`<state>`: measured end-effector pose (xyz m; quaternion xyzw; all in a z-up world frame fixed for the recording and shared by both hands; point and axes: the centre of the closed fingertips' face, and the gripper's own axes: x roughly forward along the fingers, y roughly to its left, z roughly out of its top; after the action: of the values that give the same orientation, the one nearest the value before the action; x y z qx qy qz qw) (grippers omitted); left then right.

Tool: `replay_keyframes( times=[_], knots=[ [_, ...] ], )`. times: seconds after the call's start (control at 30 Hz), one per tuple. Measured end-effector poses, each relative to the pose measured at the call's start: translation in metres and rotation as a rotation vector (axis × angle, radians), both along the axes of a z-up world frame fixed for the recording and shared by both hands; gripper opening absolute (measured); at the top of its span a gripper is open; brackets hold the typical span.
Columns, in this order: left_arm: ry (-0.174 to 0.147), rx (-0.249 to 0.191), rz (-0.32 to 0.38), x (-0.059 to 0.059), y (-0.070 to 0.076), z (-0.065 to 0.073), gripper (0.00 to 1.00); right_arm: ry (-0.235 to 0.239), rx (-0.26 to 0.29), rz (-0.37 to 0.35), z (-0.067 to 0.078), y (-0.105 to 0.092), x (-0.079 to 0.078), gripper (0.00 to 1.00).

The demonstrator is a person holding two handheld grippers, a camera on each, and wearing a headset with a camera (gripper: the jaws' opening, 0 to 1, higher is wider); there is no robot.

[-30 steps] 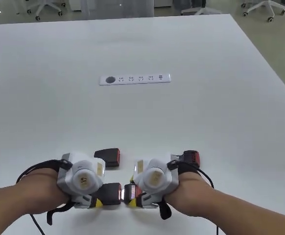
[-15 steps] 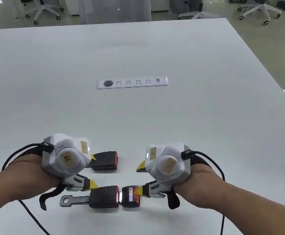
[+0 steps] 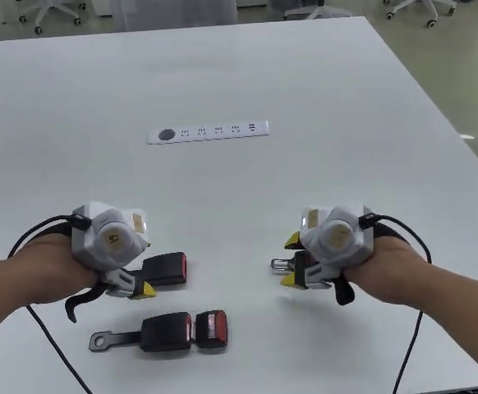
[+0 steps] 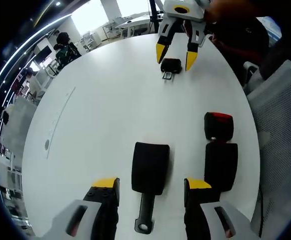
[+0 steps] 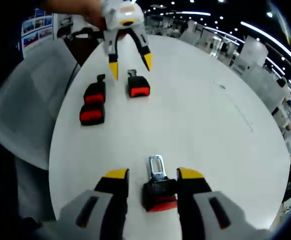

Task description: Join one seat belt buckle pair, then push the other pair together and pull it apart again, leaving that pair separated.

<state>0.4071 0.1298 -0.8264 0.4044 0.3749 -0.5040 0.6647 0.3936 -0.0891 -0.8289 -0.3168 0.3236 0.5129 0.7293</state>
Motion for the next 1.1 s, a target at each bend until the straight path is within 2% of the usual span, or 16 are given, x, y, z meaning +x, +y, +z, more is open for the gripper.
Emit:
replay_keyframes(
  times=[0.07, 0.27, 0.4, 0.43, 0.53, 0.57, 0.6, 0.67, 0.7, 0.73, 0.8, 0.9, 1.1],
  knots=[
    [0.011, 0.01, -0.003, 0.002, 0.002, -0.005, 0.54, -0.005, -0.023, -0.002, -0.003, -0.009, 0.003, 0.39],
    [0.037, 0.026, -0.019, 0.007, 0.004, -0.019, 0.54, 0.021, -0.053, -0.015, -0.015, -0.026, 0.006, 0.39],
    [0.054, 0.038, -0.035, 0.007, 0.001, -0.024, 0.53, 0.047, -0.069, -0.013, -0.022, -0.032, 0.002, 0.34],
    [0.057, 0.043, -0.049, 0.006, 0.001, -0.024, 0.52, 0.041, -0.07, -0.003, -0.021, -0.032, 0.002, 0.33],
    [0.052, 0.056, -0.071, 0.006, 0.002, -0.025, 0.39, 0.042, -0.072, 0.008, -0.021, -0.031, 0.002, 0.32],
    [0.005, 0.079, -0.055, 0.014, 0.006, -0.026, 0.37, 0.041, -0.084, 0.025, -0.021, -0.032, 0.002, 0.32],
    [0.02, 0.084, -0.061, 0.011, 0.006, -0.028, 0.39, 0.043, -0.084, 0.025, -0.021, -0.031, 0.002, 0.32],
    [0.031, 0.075, -0.076, 0.009, 0.004, -0.028, 0.34, 0.047, -0.097, 0.038, -0.022, -0.032, 0.002, 0.32],
    [0.037, 0.071, -0.092, 0.006, 0.002, -0.027, 0.33, 0.028, -0.113, 0.068, -0.022, -0.032, 0.003, 0.32],
    [0.028, 0.07, -0.091, 0.007, 0.002, -0.026, 0.33, 0.039, -0.105, 0.053, -0.023, -0.032, 0.002, 0.32],
    [0.035, 0.066, -0.068, 0.008, 0.002, -0.026, 0.32, 0.039, -0.104, 0.056, -0.023, -0.032, 0.002, 0.31],
    [0.039, 0.072, -0.076, 0.007, 0.002, -0.026, 0.32, 0.04, -0.097, 0.059, -0.022, -0.032, 0.002, 0.31],
    [0.045, 0.1, -0.099, 0.004, 0.0, -0.024, 0.31, 0.028, -0.121, 0.098, -0.022, -0.031, 0.002, 0.31]
  ],
)
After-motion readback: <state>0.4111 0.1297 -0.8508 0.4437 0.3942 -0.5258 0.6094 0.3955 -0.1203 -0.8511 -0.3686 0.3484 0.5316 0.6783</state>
